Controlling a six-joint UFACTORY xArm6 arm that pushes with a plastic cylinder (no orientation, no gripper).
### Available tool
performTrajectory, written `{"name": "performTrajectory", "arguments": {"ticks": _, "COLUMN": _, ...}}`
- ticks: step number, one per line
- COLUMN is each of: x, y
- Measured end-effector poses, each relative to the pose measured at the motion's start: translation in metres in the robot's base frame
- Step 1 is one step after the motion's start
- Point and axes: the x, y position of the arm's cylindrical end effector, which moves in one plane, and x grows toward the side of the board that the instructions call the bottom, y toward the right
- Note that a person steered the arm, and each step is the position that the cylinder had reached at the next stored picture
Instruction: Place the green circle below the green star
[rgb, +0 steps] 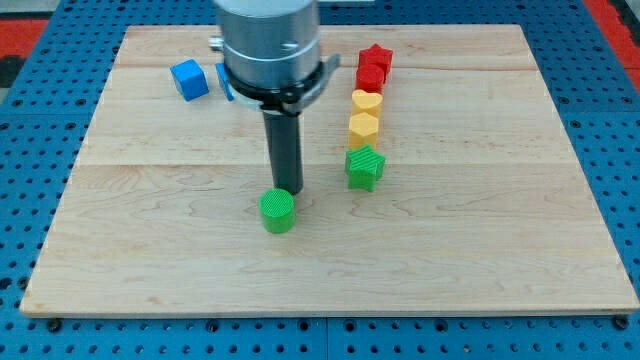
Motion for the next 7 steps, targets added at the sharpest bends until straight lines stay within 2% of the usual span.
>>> {"name": "performTrajectory", "arguments": {"ticks": 1, "x": 0.020, "y": -0.049}}
{"name": "performTrajectory", "arguments": {"ticks": 2, "x": 0.042, "y": -0.041}}
{"name": "performTrajectory", "arguments": {"ticks": 4, "x": 0.015, "y": 0.037}}
{"name": "performTrajectory", "arguments": {"ticks": 5, "x": 0.062, "y": 0.032}}
{"name": "performTrajectory", "arguments": {"ticks": 6, "x": 0.093, "y": 0.060}}
{"name": "performTrajectory", "arguments": {"ticks": 7, "x": 0.079, "y": 0.061}}
